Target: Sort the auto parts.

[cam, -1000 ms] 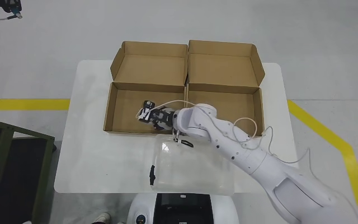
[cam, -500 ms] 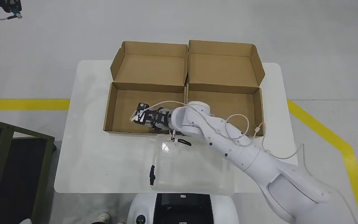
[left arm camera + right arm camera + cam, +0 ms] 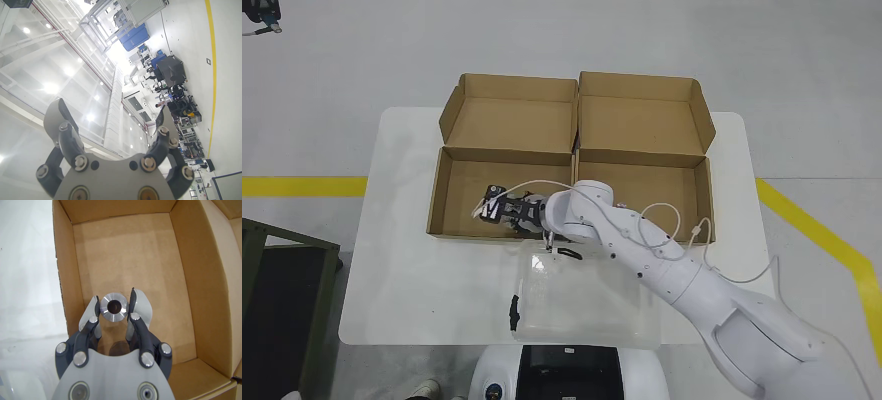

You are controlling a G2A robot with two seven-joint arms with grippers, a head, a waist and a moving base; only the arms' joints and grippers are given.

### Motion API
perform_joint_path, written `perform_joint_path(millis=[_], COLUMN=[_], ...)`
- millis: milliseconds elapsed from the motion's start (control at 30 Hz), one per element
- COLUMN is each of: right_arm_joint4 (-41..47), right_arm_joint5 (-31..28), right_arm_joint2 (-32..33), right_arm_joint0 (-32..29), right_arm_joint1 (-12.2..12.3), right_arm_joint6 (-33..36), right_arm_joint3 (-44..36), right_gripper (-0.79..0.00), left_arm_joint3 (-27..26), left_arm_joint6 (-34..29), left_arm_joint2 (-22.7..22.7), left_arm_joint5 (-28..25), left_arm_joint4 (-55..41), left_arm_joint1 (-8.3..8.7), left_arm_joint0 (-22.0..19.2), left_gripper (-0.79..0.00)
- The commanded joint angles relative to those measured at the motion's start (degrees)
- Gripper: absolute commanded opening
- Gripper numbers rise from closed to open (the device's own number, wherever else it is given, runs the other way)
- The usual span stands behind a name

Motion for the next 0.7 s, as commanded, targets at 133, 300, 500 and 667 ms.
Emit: perform_joint_path(millis=[133, 300, 500, 667], right_arm_joint4=[-0.7, -0.98, -2.37, -4.06], right_arm_joint5=[0.26, 1.3, 2.79, 2.91], right_arm_joint2=[1.27, 4.18, 9.35, 14.95], right_arm_joint0=[-0.66, -2.21, -6.47, -11.31], right_arm_joint1=[-0.17, 0.47, 2.23, 4.11], right_arm_joint6=[-1.45, -3.88, -6.54, -8.88], right_arm_joint3=[-0.86, -5.47, -14.49, -22.28], right_gripper=[-0.422, -0.419, -0.403, -0.271], left_arm_joint3=[0.0, 0.0, 0.0, 0.0], left_arm_joint6=[0.0, 0.0, 0.0, 0.0], left_arm_joint2=[0.0, 0.0, 0.0, 0.0], left_arm_joint5=[0.0, 0.0, 0.0, 0.0], left_arm_joint4=[0.0, 0.0, 0.0, 0.0], left_arm_joint1=[0.0, 0.0, 0.0, 0.0], left_arm_joint0=[0.0, 0.0, 0.0, 0.0], left_gripper=[0.0, 0.0, 0.0, 0.0])
